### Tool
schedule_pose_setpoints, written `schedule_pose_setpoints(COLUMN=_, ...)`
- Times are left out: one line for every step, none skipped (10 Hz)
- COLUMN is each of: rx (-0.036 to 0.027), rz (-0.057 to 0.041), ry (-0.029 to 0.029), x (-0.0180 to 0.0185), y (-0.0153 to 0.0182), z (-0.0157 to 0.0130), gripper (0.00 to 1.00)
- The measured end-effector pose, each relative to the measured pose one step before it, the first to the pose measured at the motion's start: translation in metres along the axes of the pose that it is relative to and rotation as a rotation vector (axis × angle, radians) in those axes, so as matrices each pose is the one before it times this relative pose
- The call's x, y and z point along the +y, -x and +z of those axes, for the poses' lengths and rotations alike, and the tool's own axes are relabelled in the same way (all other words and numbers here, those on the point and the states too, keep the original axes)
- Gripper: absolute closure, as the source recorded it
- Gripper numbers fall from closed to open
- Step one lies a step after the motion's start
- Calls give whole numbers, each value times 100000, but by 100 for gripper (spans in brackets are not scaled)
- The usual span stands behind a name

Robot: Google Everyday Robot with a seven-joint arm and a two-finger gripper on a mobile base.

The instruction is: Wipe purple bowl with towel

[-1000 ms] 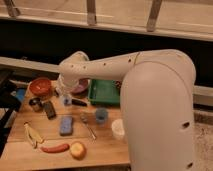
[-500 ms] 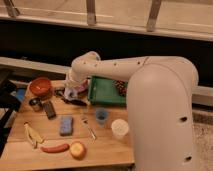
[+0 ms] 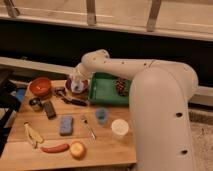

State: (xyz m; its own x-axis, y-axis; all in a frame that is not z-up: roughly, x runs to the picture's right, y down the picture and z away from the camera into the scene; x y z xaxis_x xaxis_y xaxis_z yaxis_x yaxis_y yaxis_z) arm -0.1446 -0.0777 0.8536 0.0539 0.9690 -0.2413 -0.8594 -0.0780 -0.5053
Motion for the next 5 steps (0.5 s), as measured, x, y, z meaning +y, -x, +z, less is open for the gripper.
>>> schedule_pose_setpoints(rx=71, rz=544, ry=-209, x=-1051, y=1190, z=23, gripper=100)
schedule_pose_setpoints(rx=1692, rz=-424, ry=544, x=-729, y=1453, z=356, gripper=100)
schedule_pose_setpoints(rx=2551, rz=-1093, ry=1532, x=12, y=1096, z=489, gripper=100)
schedule_pose_setpoints(rx=1342, rz=-565, ry=881, x=-219, y=577, z=164, gripper=100)
schedule_pose_setpoints(rx=789, rz=-300, ry=442, x=-404, y=399, z=-78, gripper=100)
